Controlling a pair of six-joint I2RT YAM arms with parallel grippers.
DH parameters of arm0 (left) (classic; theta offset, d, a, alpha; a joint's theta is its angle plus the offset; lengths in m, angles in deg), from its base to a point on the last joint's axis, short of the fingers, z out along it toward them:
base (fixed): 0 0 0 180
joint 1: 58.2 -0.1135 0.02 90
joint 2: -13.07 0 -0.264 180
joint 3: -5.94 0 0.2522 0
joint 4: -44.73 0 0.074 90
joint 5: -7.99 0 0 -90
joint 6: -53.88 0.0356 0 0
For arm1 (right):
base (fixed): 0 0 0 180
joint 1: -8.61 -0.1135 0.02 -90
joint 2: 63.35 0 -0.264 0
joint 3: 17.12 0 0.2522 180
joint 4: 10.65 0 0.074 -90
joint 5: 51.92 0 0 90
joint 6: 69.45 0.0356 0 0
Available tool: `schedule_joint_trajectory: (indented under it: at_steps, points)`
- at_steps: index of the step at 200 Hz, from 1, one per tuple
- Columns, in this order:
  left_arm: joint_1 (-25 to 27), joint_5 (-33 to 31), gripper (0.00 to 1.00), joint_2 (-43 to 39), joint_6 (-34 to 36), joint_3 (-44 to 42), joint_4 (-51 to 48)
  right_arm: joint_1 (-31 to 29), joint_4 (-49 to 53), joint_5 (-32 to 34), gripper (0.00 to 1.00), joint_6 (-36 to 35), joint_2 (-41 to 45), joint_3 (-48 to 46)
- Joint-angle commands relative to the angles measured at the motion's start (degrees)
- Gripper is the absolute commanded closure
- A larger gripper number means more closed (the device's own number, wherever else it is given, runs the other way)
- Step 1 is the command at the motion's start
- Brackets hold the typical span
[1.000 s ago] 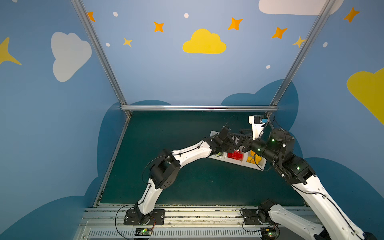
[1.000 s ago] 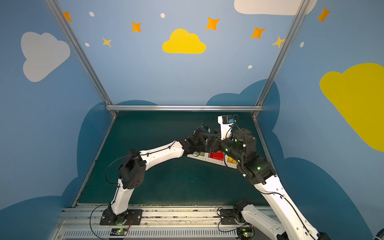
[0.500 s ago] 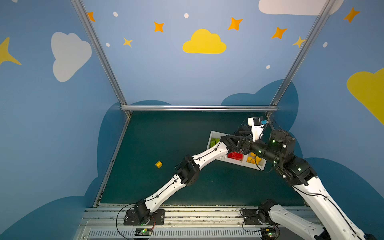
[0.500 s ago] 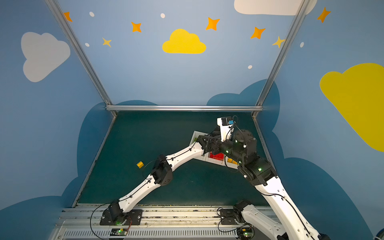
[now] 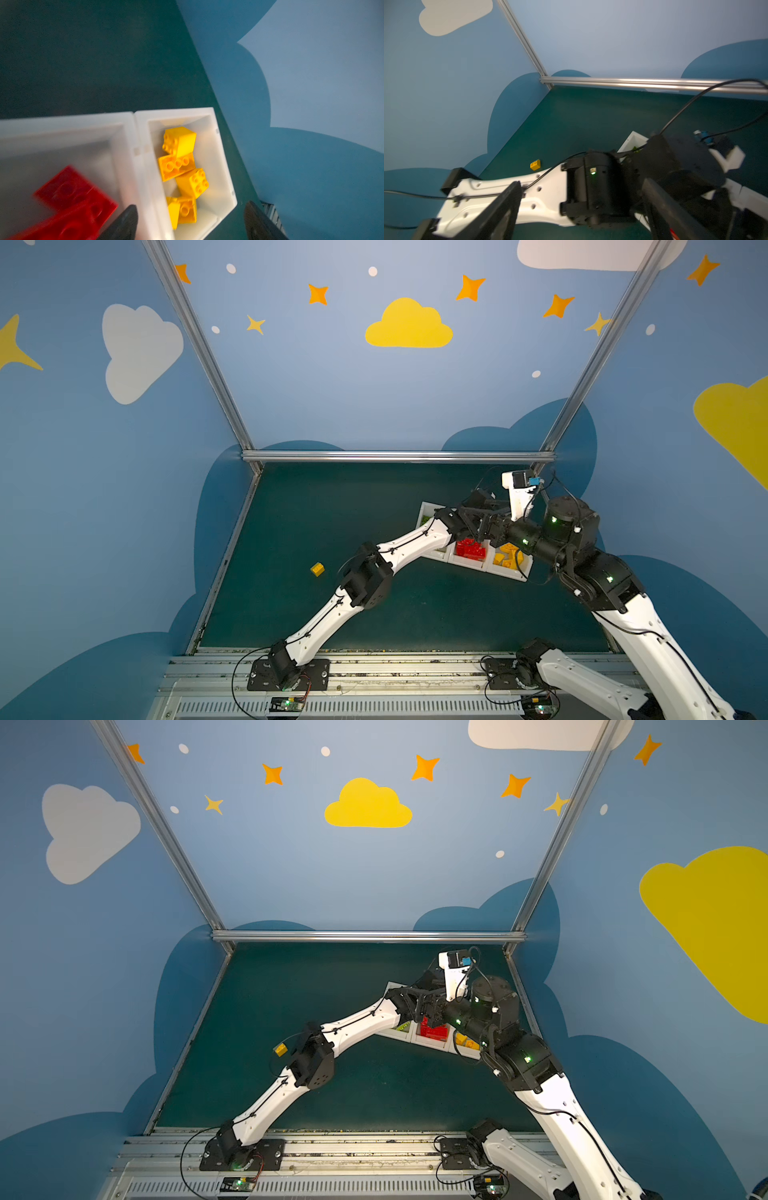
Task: Sort the legos into containers by color
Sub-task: 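Carry the yellow brick with the left gripper and drop it into the yellow compartment, then withdraw the left gripper while the right gripper reaches to the last yellow slope brick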
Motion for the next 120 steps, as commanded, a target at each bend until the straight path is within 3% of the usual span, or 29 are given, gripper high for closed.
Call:
schedule_joint_trajectory:
  at_steps: [1, 23, 59, 91, 120]
  points:
    - [-0.7, -7.3, 0.19, -14.6, 2.1, -17.4, 9.2, 1.5, 3.0, 3.0, 0.12, -1.1, -1.1, 4.2]
    - [-2.0, -12.0, 0.19, -29.6, 0.8, -38.7, 17.6, 2.0, 4.9, -0.9, 0.11, -2.1, -5.8, 7.8]
    - [-2.6, -24.8, 0.18, -56.9, -2.7, -69.3, 20.5, -1.5, 5.0, -3.6, 0.11, -3.0, -17.6, 11.6]
    - [-2.4, -36.8, 0.18, -85.2, -6.0, -86.3, 7.7, -7.1, 0.8, -2.6, 0.09, -3.8, -29.9, 14.0]
    - [-2.3, -43.9, 0.17, -110.9, -6.5, -91.4, -8.5, -10.6, -3.2, -5.8, 0.09, -3.3, -43.2, 18.9]
